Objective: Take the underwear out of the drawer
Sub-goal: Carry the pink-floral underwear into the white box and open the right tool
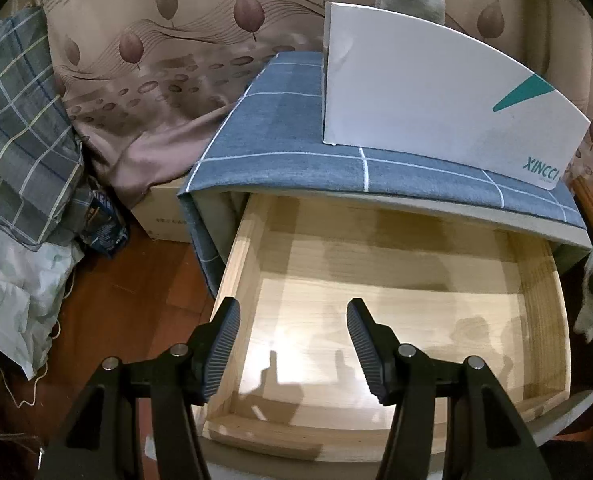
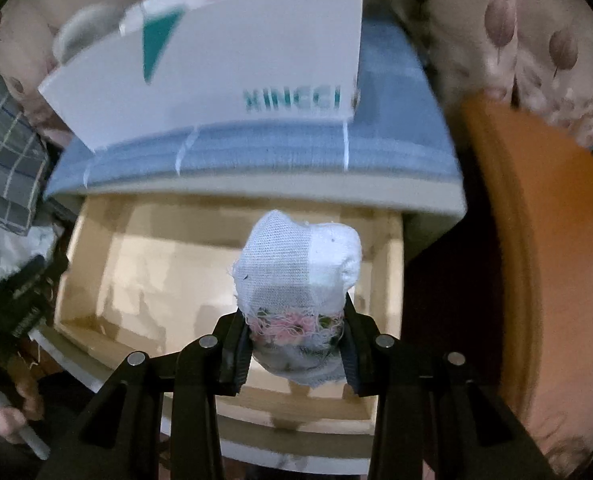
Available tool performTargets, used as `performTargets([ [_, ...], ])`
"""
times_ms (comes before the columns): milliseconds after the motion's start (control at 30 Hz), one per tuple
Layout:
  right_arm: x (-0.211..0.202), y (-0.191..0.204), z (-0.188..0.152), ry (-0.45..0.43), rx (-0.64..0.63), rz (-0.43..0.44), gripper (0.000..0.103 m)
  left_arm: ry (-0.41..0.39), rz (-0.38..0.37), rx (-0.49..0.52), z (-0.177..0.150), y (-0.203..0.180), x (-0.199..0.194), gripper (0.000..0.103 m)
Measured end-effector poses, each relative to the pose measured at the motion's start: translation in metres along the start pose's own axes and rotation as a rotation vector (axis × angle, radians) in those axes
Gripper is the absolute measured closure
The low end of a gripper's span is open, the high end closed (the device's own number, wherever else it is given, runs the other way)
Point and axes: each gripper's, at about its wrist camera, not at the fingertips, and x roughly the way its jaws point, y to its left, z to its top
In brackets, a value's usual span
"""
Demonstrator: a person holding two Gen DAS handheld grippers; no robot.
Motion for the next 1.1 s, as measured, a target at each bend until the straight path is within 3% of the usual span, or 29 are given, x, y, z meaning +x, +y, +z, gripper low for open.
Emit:
performTargets([
  [300, -0.073, 0.0, 0.056, -0.164, -0.025, -0.005, 0.068, -0.009, -0.001, -0.016, 0.0, 0.003, -0.002, 0.046],
  [600, -0.109, 0.029, 0.128, -0.277, -0.047, 0.035, 0.068, -0.007, -0.005, -0.036, 0.001, 0.006, -0.002, 0.046],
  [767, -0.099, 0.054, 0.156, -0.283, -0.079, 0.044, 0.068, -0.007, -0.009, -0.045, 0.001, 0.007, -0.003, 0.046],
  [1100, -0.036, 0.094, 0.193, -0.217, -0.126, 0.039, 0.068, 0.003, -0.012, -0.063, 0.002, 0.012, 0.0, 0.046],
])
